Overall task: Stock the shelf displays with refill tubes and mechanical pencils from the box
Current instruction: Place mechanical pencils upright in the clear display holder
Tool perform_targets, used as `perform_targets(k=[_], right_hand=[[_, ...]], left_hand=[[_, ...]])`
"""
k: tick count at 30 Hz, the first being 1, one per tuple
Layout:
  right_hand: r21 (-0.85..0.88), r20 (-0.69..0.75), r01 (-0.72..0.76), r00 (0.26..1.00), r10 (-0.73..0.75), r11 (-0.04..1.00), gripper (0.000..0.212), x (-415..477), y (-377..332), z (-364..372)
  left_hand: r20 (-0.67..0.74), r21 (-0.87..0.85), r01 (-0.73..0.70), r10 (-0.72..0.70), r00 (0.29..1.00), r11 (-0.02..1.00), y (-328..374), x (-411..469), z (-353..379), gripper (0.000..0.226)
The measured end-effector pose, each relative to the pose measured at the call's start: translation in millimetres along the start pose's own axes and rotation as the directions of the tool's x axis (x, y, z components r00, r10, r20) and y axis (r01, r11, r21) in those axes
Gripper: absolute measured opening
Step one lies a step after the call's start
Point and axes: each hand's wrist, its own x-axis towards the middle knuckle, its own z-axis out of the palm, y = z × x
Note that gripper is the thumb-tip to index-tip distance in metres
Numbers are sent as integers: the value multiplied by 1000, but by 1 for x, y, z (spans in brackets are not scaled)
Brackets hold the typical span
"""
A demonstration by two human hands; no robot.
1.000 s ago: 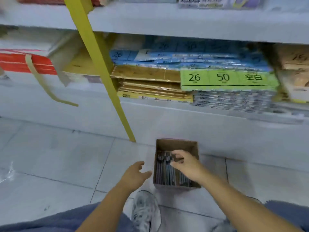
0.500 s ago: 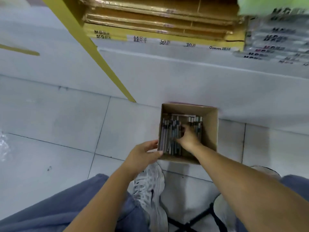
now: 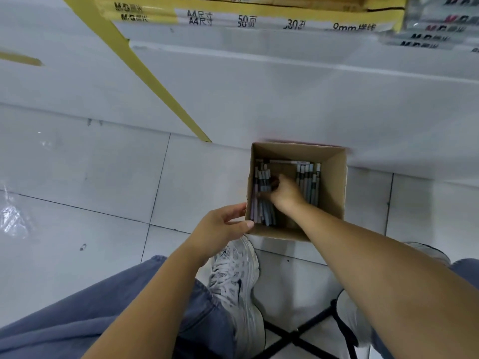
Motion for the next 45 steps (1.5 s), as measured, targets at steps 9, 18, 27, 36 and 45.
perform_targets(k=[9, 18, 27, 36, 45], right_hand=[[233, 47, -30, 999, 19, 972, 48, 4, -1, 4], [383, 175, -140, 982, 77, 913, 37, 8, -1, 4], [417, 25, -99, 995, 98, 903, 32, -3, 8, -19], [570, 17, 119, 988, -156, 813, 20, -78, -24, -58], [546, -30, 489, 823, -567, 680, 19, -224, -116, -142]], left_hand=[[17, 31, -5, 4, 1000, 1000, 0, 0, -1, 44], [4, 39, -9, 9, 1000, 999, -2, 1, -1, 47], [-2, 31, -46, 46, 999, 998, -2, -1, 3, 38], [-306, 357, -233, 349, 886, 904, 30, -21, 35, 60], [369, -34, -311, 301, 879, 950, 157, -98, 43, 43]])
